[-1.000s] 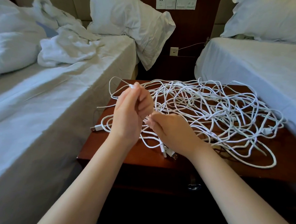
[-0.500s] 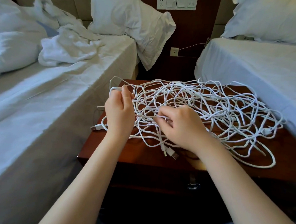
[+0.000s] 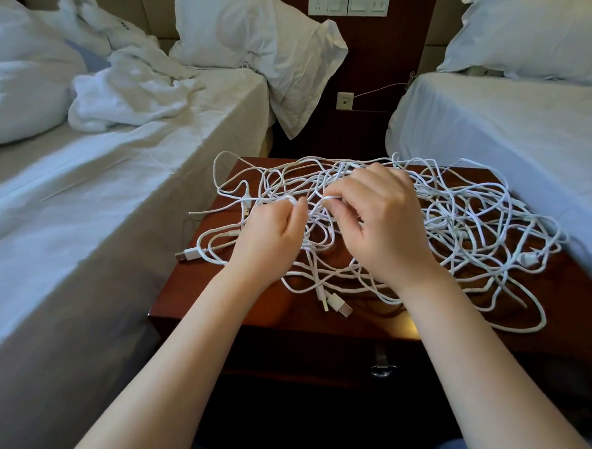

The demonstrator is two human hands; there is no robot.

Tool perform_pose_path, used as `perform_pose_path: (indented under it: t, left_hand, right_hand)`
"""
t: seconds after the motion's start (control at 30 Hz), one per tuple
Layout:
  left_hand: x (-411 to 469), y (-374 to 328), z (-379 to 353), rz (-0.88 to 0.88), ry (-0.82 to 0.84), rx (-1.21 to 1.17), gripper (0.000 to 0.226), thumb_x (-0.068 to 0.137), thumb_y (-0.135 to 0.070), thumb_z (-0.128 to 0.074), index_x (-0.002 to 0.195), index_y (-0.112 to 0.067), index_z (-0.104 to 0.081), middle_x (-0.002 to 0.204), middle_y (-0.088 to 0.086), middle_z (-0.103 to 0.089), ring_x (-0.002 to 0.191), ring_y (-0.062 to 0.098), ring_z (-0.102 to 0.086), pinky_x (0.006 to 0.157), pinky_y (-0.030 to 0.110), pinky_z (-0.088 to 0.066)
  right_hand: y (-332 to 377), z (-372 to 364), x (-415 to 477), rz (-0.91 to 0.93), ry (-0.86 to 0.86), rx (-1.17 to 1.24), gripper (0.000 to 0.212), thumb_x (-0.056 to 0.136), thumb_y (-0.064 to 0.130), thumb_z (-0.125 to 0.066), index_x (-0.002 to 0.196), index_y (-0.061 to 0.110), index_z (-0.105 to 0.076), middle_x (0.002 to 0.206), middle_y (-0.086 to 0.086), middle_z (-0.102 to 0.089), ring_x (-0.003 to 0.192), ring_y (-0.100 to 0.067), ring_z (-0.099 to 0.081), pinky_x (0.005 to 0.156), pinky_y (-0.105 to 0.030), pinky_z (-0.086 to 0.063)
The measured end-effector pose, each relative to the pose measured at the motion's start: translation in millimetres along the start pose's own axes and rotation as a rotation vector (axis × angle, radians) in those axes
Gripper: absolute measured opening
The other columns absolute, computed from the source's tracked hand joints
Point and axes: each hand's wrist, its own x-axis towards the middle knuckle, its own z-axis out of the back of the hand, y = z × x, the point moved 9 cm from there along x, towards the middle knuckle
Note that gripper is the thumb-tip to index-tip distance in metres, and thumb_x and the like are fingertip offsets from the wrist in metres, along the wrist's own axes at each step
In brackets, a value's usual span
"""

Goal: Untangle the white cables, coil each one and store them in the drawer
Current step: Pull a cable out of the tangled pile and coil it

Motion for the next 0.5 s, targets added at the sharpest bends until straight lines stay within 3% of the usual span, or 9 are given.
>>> perform_pose_path:
  t: [0.13, 0.3, 0.43, 0.5]
  left_hand:
    - [-8.5, -11.9, -21.2, 0.042, 0.254, -0.126, 0.058, 0.102, -0.038, -0.029, 0.051, -0.012, -0.036, 0.049, 0.003, -0.034, 0.05, 0.018, -0.033, 0.054, 0.031, -0.031]
    - [-14.7, -13.3, -33.2, 0.133, 0.465, -0.363, 0.053, 0.103, -0.028, -0.035, 0.052, -0.013, -0.034, 0.048, -0.002, -0.028, 0.044, 0.012, -0.023, 0.046, 0.021, -0.025]
    - [-16.8, -27.0, -27.7, 0.109, 0.476, -0.622, 0.048, 0.097, -0.032, -0.034, 0.052, -0.014, -0.032, 0.05, -0.001, -0.024, 0.045, 0.012, -0.019, 0.044, 0.02, -0.022]
    - [-17.2, -34.9, -24.5, 0.075, 0.456, -0.696, 0.045, 0.095, -0.031, -0.034, 0.053, -0.015, -0.032, 0.048, -0.002, -0.024, 0.044, 0.011, -0.02, 0.044, 0.02, -0.022]
  right_hand:
    - [-9.7, -3.6, 1.0, 0.004, 0.055, -0.045, 0.01, 0.091, 0.018, -0.061, 0.086, 0.013, -0.068, 0.078, 0.002, -0.061, 0.079, -0.021, -0.055, 0.078, -0.026, -0.027]
    - [-12.6, -16.0, -0.2, -0.005, 0.16, 0.011, 0.021, 0.094, 0.024, -0.052, 0.094, 0.016, -0.071, 0.079, 0.002, -0.063, 0.08, -0.022, -0.056, 0.077, -0.029, -0.03]
    - [-14.7, -29.7, -6.8, -0.039, 0.228, -0.026, 0.028, 0.094, 0.02, -0.04, 0.102, 0.017, -0.066, 0.083, 0.003, -0.067, 0.081, -0.022, -0.052, 0.075, -0.036, -0.037]
    - [-6.6, -37.8, -12.6, -0.003, 0.264, -0.051, 0.026, 0.086, 0.008, -0.036, 0.093, 0.017, -0.059, 0.073, 0.006, -0.059, 0.073, -0.022, -0.049, 0.072, -0.039, -0.042]
